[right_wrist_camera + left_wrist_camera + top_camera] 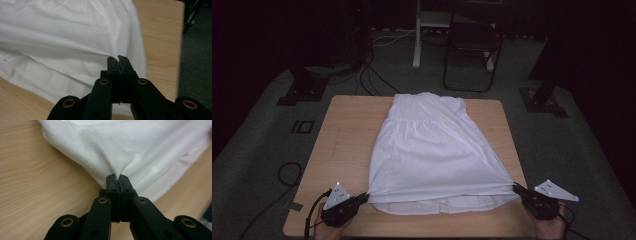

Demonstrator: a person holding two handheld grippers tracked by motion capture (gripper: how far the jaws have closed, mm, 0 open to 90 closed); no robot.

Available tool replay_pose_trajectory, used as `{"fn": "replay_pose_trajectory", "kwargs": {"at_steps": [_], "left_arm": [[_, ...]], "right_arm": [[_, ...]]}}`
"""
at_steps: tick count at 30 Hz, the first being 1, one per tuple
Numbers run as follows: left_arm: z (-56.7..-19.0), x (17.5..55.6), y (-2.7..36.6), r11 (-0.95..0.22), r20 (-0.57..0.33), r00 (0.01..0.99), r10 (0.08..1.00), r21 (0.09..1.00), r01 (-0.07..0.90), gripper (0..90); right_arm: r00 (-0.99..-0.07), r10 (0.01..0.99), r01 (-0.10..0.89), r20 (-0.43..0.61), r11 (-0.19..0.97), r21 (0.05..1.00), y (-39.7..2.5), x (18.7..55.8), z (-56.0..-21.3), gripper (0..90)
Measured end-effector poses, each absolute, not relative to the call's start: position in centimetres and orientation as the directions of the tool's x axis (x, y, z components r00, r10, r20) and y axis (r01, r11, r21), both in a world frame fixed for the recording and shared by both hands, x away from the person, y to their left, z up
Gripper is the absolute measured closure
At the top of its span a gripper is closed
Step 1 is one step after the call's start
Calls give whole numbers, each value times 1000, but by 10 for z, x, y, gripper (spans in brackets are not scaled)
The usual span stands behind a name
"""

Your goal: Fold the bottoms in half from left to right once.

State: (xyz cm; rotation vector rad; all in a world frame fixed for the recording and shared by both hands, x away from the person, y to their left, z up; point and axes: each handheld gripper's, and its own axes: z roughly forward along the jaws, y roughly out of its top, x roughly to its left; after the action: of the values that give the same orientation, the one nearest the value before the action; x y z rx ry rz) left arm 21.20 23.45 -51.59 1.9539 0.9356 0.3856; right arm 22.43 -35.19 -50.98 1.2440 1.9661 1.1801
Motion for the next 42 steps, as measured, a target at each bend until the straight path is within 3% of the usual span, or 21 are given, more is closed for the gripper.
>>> {"fn": "replay_pose_trajectory", "kwargs": {"at_steps": [4, 11, 15, 16, 18, 20, 30, 35, 42], "left_arm": [[-521, 211, 226, -325, -104, 687, 719, 823, 465, 867], [-523, 217, 227, -324, -92, 668, 738, 820, 471, 602], [-522, 225, 234, -295, -100, 641, 761, 826, 480, 528], [-522, 225, 234, -295, -100, 641, 761, 826, 480, 509], [-521, 234, 237, -288, -91, 616, 782, 824, 488, 487], [-521, 244, 239, -286, -85, 604, 792, 823, 491, 463], [-517, 320, 229, -269, -67, 538, 840, 810, 521, 412], [-514, 326, 223, -277, -57, 544, 837, 813, 512, 412], [-512, 321, 223, -273, -54, 542, 839, 819, 505, 411]], "right_arm": [[-416, 909, 477, 17, 202, 855, -366, 221, -526, 890], [-383, 923, 582, 45, 203, 788, -370, 239, -565, 879], [-405, 913, 566, 51, 207, 798, -369, 238, -557, 599], [-405, 913, 566, 51, 207, 798, -369, 238, -557, 599], [-425, 904, 532, 52, 203, 822, -367, 236, -546, 489], [-434, 899, 516, 55, 198, 834, -364, 238, -541, 454], [-494, 869, 449, 26, 230, 863, -334, 294, -518, 413], [-513, 858, 426, 17, 237, 873, -335, 283, -510, 414], [-465, 884, 433, 47, 181, 883, -365, 247, -515, 411]]}}
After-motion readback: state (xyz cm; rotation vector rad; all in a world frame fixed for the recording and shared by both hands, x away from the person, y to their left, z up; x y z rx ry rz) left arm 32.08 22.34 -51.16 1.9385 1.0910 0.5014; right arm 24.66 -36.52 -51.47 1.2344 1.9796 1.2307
